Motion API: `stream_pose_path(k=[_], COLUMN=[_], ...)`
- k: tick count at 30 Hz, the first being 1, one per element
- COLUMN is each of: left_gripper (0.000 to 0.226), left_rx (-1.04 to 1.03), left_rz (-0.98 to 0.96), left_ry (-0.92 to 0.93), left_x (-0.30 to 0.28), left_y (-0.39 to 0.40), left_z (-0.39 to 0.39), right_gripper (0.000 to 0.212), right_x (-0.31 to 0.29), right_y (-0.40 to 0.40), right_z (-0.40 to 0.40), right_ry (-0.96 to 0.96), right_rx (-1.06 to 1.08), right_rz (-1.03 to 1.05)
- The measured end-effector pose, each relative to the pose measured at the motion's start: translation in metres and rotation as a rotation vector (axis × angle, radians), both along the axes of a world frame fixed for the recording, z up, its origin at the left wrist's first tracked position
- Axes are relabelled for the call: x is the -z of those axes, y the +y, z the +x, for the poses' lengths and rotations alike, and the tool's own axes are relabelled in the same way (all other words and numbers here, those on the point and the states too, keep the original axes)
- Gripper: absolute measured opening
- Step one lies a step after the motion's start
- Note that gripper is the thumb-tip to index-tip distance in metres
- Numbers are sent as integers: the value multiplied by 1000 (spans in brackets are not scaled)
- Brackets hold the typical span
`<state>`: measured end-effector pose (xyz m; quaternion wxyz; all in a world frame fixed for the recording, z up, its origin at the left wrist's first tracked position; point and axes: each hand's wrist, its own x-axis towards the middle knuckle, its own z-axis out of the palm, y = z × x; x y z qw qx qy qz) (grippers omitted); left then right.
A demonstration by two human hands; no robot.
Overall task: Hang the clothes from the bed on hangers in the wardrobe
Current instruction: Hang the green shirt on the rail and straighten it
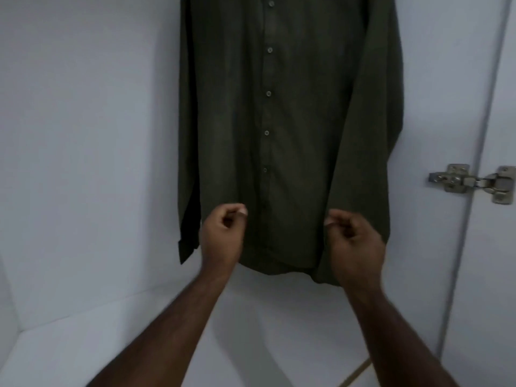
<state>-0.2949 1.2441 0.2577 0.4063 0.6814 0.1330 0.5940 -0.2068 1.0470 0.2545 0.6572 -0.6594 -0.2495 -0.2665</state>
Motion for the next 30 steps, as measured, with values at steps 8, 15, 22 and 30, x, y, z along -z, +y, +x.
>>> stream_pose_path(k=[8, 15, 22, 30], left_gripper=[32, 35, 20, 50], left_rx=[-329, -453, -556, -409], left_rz=[-173, -56, -103, -8], left_ry=[204, 405, 472, 668], left_x=[-6, -21, -19, -4], left_y=[140, 172, 201, 198], left_z=[-32, -12, -2, 12], right_gripper=[15, 15, 13, 16], right_x=[-9, -24, -29, -27], right_y=[122, 186, 225, 246], right_z=[-36, -27, -12, -22], right_ry=[92, 138, 198, 219], right_rx=[-374, -533, -662, -729], right_rz=[-149, -140, -79, -180])
